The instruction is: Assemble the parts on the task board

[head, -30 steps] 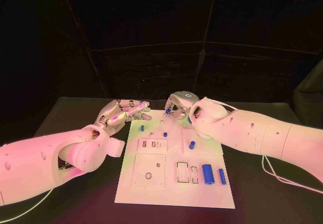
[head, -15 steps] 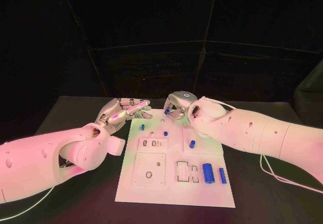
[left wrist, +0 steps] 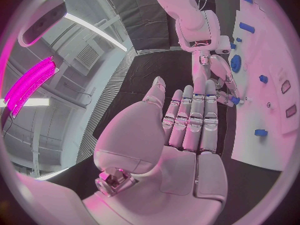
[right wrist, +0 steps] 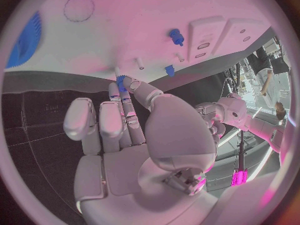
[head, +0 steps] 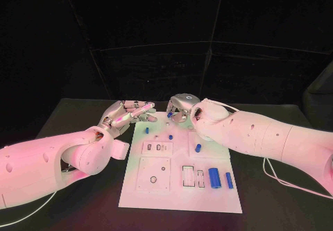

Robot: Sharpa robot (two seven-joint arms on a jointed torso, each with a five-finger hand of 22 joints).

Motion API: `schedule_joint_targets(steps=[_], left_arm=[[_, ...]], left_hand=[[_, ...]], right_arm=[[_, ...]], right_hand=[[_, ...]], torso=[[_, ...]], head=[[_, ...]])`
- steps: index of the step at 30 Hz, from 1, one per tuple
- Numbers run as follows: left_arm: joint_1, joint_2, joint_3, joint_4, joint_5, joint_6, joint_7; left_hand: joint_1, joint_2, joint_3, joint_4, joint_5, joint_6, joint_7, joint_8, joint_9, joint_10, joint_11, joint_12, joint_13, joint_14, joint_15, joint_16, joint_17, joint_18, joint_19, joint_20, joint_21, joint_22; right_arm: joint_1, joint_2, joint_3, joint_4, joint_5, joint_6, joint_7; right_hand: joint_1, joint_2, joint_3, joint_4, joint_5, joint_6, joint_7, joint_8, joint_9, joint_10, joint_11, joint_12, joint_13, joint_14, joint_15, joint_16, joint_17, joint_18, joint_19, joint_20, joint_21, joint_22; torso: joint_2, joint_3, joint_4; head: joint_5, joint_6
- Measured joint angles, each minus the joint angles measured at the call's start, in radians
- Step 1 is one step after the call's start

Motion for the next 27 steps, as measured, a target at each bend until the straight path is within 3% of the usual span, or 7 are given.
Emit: schedule_joint_targets(steps=[27], left_arm=[[0.001, 0.002, 0.0, -0.001, 0.001, 0.012, 0.0]], left_hand=[[0.0, 0.0, 0.003, -0.003, 0.0, 0.0, 0.0, 0.0, 0.0, 0.0, 0.0, 0.0, 0.0, 0.0, 0.0, 0.0, 0.0, 0.0, 0.0, 0.0, 0.0, -0.001]], right_arm=[[0.0, 0.019, 0.0, -0.022, -0.027, 0.022, -0.028]], right_hand=[[-0.005, -0.026, 0.01, 0.01, -0.011, -0.044, 0.014, -0.009, -0.006, -0.046, 0.011, -0.017, -0.001, 0.0, 0.007, -0.009, -0.04, 0.0, -0.017, 0.01, -0.006, -0.032]], torso=[[0.001, -0.0001, -0.001]], head=[[-0.001, -0.007]])
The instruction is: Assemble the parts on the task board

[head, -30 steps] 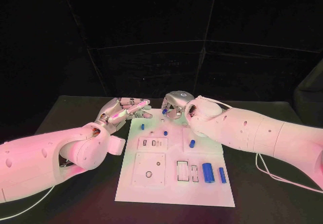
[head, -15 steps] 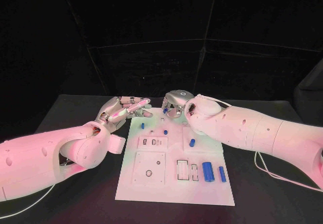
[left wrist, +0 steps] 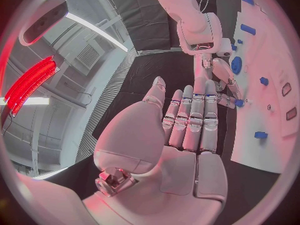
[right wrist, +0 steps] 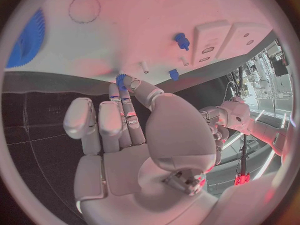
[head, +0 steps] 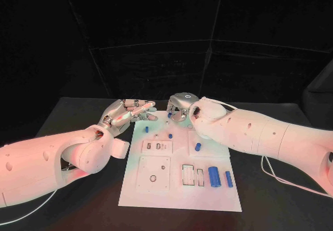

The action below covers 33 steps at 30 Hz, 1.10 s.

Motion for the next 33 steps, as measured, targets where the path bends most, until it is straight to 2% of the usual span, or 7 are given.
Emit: schedule_joint_targets(steps=[9, 15, 20, 23, 25, 28, 33], left_arm=[[0.0, 0.0, 0.0, 0.0, 0.0, 0.005, -0.001], [0.0, -0.004, 0.0, 0.0, 0.0, 0.007, -0.001], [0.0, -0.011, 0.0, -0.002, 0.0, 0.009, -0.002], [0.0, -0.016, 0.0, -0.003, 0.0, 0.01, -0.002], [0.0, -0.019, 0.0, -0.005, 0.0, 0.01, -0.002], [0.0, -0.02, 0.0, -0.007, 0.0, 0.01, -0.002], [0.0, -0.02, 0.0, -0.014, 0.0, 0.011, -0.002]], left_hand=[[0.0, 0.0, 0.0, 0.0, 0.0, 0.0, 0.0, 0.0, 0.0, 0.0, 0.0, 0.0, 0.0, 0.0, 0.0, 0.0, 0.0, 0.0, 0.0, 0.0, 0.0, 0.0], [0.0, 0.0, 0.0, 0.0, 0.0, 0.0, 0.0, 0.0, 0.0, 0.0, 0.0, 0.0, 0.0, 0.0, 0.0, 0.0, 0.0, 0.0, -0.001, 0.001, 0.0, 0.0], [0.0, 0.0, 0.0, 0.0, 0.0, 0.0, 0.0, 0.0, 0.0, 0.0, 0.0, 0.0, 0.0, 0.0, 0.0, 0.0, 0.0, 0.0, -0.003, 0.003, 0.0, -0.001], [0.0, 0.0, 0.0, 0.0, 0.0, 0.0, 0.0, 0.0, 0.0, 0.0, 0.0, 0.0, 0.0, 0.0, 0.0, 0.0, 0.0, 0.0, -0.003, 0.003, 0.0, -0.001], [0.0, 0.0, 0.0, 0.0, 0.0, 0.0, 0.0, 0.0, 0.0, 0.0, 0.0, 0.0, 0.0, 0.0, 0.0, 0.0, 0.0, 0.0, -0.003, 0.003, 0.0, -0.001], [0.0, 0.0, 0.0, 0.0, 0.0, 0.0, 0.0, 0.0, 0.0, 0.0, 0.0, 0.0, 0.0, 0.0, 0.0, 0.0, 0.0, 0.0, -0.003, 0.003, 0.0, -0.001], [0.0, 0.0, 0.0, 0.0, 0.0, 0.0, 0.0, 0.0, 0.0, 0.0, 0.0, 0.0, 0.0, 0.0, 0.0, 0.0, 0.0, 0.0, -0.003, 0.003, 0.0, -0.001]], right_arm=[[0.0, 0.002, 0.0, -0.002, -0.004, -0.002, -0.002], [0.0, -0.063, 0.0, 0.061, 0.0, -0.018, -0.002], [0.0, -0.18, 0.001, 0.161, 0.039, -0.047, -0.001], [0.001, -0.243, 0.001, 0.212, 0.083, -0.059, -0.001], [0.004, -0.285, 0.002, 0.235, 0.121, -0.063, -0.001], [0.008, -0.327, 0.003, 0.252, 0.169, -0.062, -0.003], [0.009, -0.359, 0.003, 0.257, 0.224, -0.047, -0.012]], right_hand=[[-0.006, -0.029, -0.018, 0.023, -0.013, -0.112, -0.008, 0.0, -0.003, -0.075, 0.006, -0.005, -0.001, -0.012, 0.012, -0.041, -0.069, 0.0, -0.037, 0.005, -0.031, -0.062], [-0.002, -0.033, -0.035, 0.034, -0.011, -0.116, -0.006, 0.0, 0.0, -0.082, 0.006, 0.004, 0.0, -0.013, 0.013, -0.041, -0.07, 0.0, -0.043, 0.003, -0.031, -0.065], [-0.012, -0.044, -0.055, 0.055, 0.012, -0.086, 0.009, 0.013, 0.006, 0.033, -0.006, 0.076, 0.02, -0.005, 0.009, 0.009, 0.006, 0.0, 0.005, -0.001, -0.003, 0.011], [-0.026, -0.057, -0.085, 0.067, 0.018, -0.077, 0.001, 0.014, 0.007, 0.131, -0.024, 0.144, 0.052, 0.002, -0.003, 0.025, 0.028, 0.0, 0.016, -0.012, 0.008, 0.033], [-0.033, -0.072, -0.125, 0.075, 0.018, -0.082, -0.014, 0.014, 0.007, 0.203, -0.043, 0.227, 0.104, 0.0, -0.02, 0.035, 0.04, 0.0, 0.026, -0.022, 0.008, 0.04], [-0.031, -0.081, -0.198, 0.1, 0.032, -0.091, -0.024, 0.014, 0.007, 0.203, -0.054, 0.399, 0.251, -0.002, -0.031, 0.064, 0.085, -0.001, 0.044, -0.04, 0.024, 0.067], [0.004, -0.053, -0.3, 0.164, 0.039, -0.131, -0.013, 0.019, 0.006, 0.142, -0.04, 0.911, 0.785, -0.002, -0.031, 0.148, 0.227, -0.024, 0.096, -0.027, 0.067, 0.164]], torso=[[0.0, -0.0005, 0.0], [-0.001, -0.0001, -0.002], [-0.004, 0.0006, -0.0073], [-0.007, 0.0012, -0.0126], [-0.009, 0.0014, -0.0169], [-0.011, 0.0019, -0.0223], [-0.013, 0.0037, -0.0276]], head=[[0.001, -0.001], [0.002, 0.0], [0.002, 0.005], [0.002, 0.008], [0.003, 0.01], [0.004, 0.014], [0.006, 0.018]])
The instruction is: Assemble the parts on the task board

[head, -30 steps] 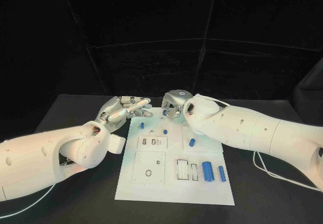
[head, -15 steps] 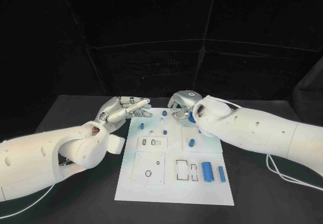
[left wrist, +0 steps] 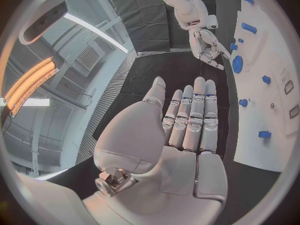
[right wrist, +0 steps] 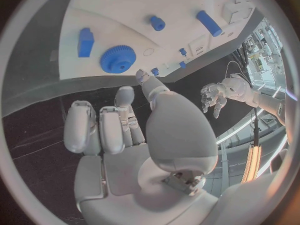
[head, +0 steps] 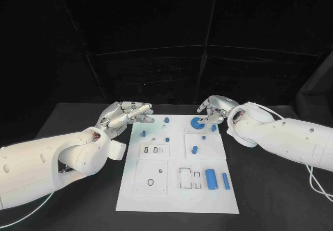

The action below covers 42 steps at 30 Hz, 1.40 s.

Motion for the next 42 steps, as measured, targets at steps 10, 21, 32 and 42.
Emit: schedule_joint_targets(steps=[10, 21, 32, 42], left_arm=[[0.0, 0.001, 0.0, -0.009, 0.0, 0.003, 0.0], [0.0, 0.004, 0.0, -0.015, 0.0, 0.008, -0.001], [0.0, 0.006, 0.0, -0.018, 0.0, 0.011, -0.002], [0.0, 0.007, 0.0, -0.02, 0.0, 0.012, -0.003]], left_hand=[[0.0, 0.0, 0.004, -0.004, 0.0, 0.0, 0.0, 0.0, 0.0, 0.0, 0.0, 0.0, 0.0, 0.0, 0.0, 0.0, 0.0, 0.0, 0.0, 0.0, 0.0, -0.001], [0.0, 0.0, 0.004, -0.004, 0.0, 0.0, 0.0, 0.0, 0.0, 0.0, 0.0, 0.0, 0.0, 0.0, 0.0, 0.0, 0.0, 0.0, 0.0, 0.0, 0.0, -0.001], [0.0, 0.0, 0.004, -0.004, 0.0, 0.0, 0.0, 0.0, 0.0, 0.0, 0.0, 0.0, 0.0, 0.0, 0.0, 0.0, 0.0, 0.0, 0.0, 0.0, 0.0, -0.001], [0.0, 0.0, 0.004, -0.004, 0.0, 0.0, 0.0, 0.0, 0.0, 0.0, 0.0, 0.0, 0.0, 0.0, 0.0, 0.0, 0.0, 0.0, 0.0, 0.0, 0.0, -0.001]], right_arm=[[0.001, 0.014, 0.0, -0.045, 0.044, 0.047, -0.017], [0.001, 0.052, 0.0, -0.074, 0.056, 0.109, -0.025], [0.001, 0.068, 0.0, -0.09, 0.051, 0.16, -0.032], [0.001, 0.07, 0.0, -0.094, 0.045, 0.177, -0.038]], right_hand=[[0.017, 0.017, -0.026, 0.026, 0.0, -0.022, 0.006, 0.005, -0.001, 0.0, 0.0, 0.108, 0.131, 0.0, 0.008, 0.022, 0.046, 0.0, 0.005, 0.005, 0.007, 0.026], [0.028, 0.018, -0.041, 0.041, 0.004, -0.025, 0.01, 0.017, -0.001, 0.051, 0.011, 0.226, 0.274, 0.0, 0.015, 0.062, 0.121, -0.015, 0.038, 0.009, 0.034, 0.082], [0.034, 0.023, -0.045, 0.045, 0.004, -0.025, 0.01, 0.023, -0.001, 0.058, 0.014, 0.252, 0.313, 0.0, 0.015, 0.067, 0.135, -0.015, 0.041, 0.012, 0.034, 0.092], [0.06, 0.05, -0.03, 0.03, 0.008, -0.016, 0.008, 0.035, -0.001, 0.061, 0.011, 0.26, 0.328, 0.0, 0.015, 0.069, 0.141, -0.015, 0.041, 0.012, 0.038, 0.094]], torso=[[0.002, -0.0001, 0.0015], [0.003, -0.0018, 0.0016], [0.003, -0.0015, 0.0012], [0.002, -0.0008, 0.0006]], head=[[-0.005, 0.007], [-0.006, 0.002], [-0.005, -0.002], [-0.007, -0.006]])
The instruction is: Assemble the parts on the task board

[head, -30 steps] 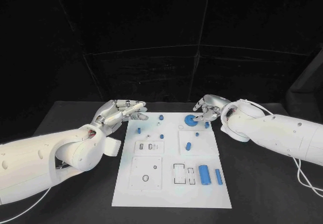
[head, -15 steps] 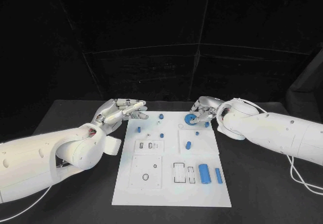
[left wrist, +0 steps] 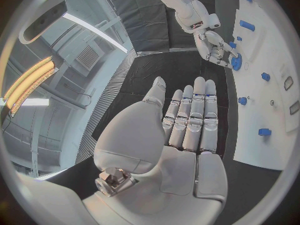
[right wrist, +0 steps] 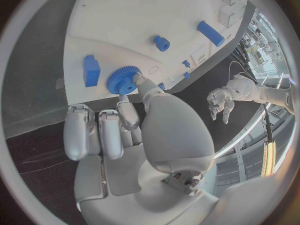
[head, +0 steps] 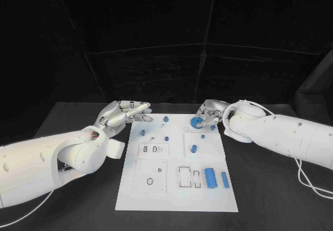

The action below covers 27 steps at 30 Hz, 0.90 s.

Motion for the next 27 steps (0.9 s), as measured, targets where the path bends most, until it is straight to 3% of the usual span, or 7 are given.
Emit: schedule_joint_targets(steps=[9, 17, 21, 22, 27], left_arm=[[0.0, 0.001, 0.0, -0.002, 0.0, 0.001, -0.001], [0.0, 0.001, 0.0, -0.002, 0.0, 0.002, -0.003], [0.0, 0.0, 0.0, -0.002, 0.0, 0.003, -0.004], [0.0, 0.0, 0.0, -0.002, 0.0, 0.003, -0.004], [0.0, 0.0, 0.0, -0.002, 0.0, 0.004, -0.004]], left_hand=[[0.004, 0.004, 0.003, -0.003, 0.0, 0.0, 0.0, 0.0, 0.0, 0.0, 0.0, -0.004, 0.0, 0.0, 0.0, 0.0, 0.0, 0.0, 0.0, 0.0, 0.0, 0.0], [0.004, 0.004, 0.003, -0.003, 0.0, 0.0, 0.0, 0.0, 0.0, 0.0, 0.0, -0.005, 0.0, 0.0, 0.0, 0.0, 0.001, 0.0, 0.0, 0.0, 0.0, -0.001], [0.004, 0.004, 0.003, -0.003, 0.0, 0.0, 0.0, 0.0, 0.0, 0.0, 0.0, -0.005, 0.0, 0.0, 0.0, 0.0, 0.001, 0.0, 0.0, 0.0, 0.0, -0.001], [0.004, 0.004, 0.003, -0.003, 0.0, 0.0, 0.0, 0.0, 0.0, 0.0, 0.0, -0.005, 0.0, 0.0, 0.0, 0.0, 0.001, 0.0, 0.0, 0.0, 0.0, -0.001], [0.004, 0.004, 0.003, -0.003, 0.0, 0.0, 0.0, 0.0, 0.0, 0.0, 0.0, -0.005, 0.0, 0.0, 0.0, 0.0, 0.001, 0.0, 0.0, 0.0, 0.0, -0.001]], right_arm=[[0.001, 0.003, 0.001, -0.003, -0.002, 0.003, -0.001], [0.001, 0.005, 0.001, 0.0, -0.019, -0.006, 0.002], [0.0, 0.003, 0.0, 0.02, -0.042, -0.03, 0.006], [0.0, 0.002, 0.0, 0.027, -0.049, -0.039, 0.007], [-0.001, -0.002, 0.0, 0.079, -0.092, -0.101, 0.016]], right_hand=[[0.012, 0.012, 0.027, -0.007, -0.001, 0.031, -0.004, 0.014, 0.001, 0.0, 0.0, 0.009, 0.017, 0.0, 0.0, 0.004, 0.003, 0.0, 0.0, 0.0, 0.003, 0.0], [0.028, 0.027, 0.098, -0.042, -0.033, 0.076, -0.008, 0.025, -0.001, 0.012, -0.013, 0.024, 0.042, 0.0, 0.0, 0.008, 0.003, 0.0, 0.011, -0.004, 0.011, 0.001], [0.033, 0.025, 0.123, -0.05, -0.033, 0.087, -0.007, 0.033, -0.001, 0.025, -0.018, 0.037, 0.058, 0.0, 0.0, 0.008, 0.003, -0.001, 0.018, -0.011, 0.012, 0.001], [0.033, 0.025, 0.13, -0.051, -0.032, 0.089, -0.008, 0.033, -0.001, 0.027, -0.02, 0.042, 0.062, 0.0, 0.0, 0.008, 0.003, -0.016, 0.018, -0.011, 0.015, 0.001], [0.012, 0.028, 0.14, -0.051, -0.024, 0.09, -0.007, 0.033, -0.001, 0.03, -0.023, 0.042, 0.067, 0.004, -0.004, 0.012, 0.003, -0.016, 0.022, -0.015, 0.016, 0.001]], torso=[[0.0, 0.0, 0.0001], [0.0, -0.0001, 0.0001], [0.0, -0.0001, 0.0002], [0.0, -0.0001, 0.0002], [-0.001, 0.0, 0.0002]], head=[[0.0, -0.003], [-0.001, -0.004], [0.0, -0.005], [0.0, -0.005], [0.002, -0.004]])
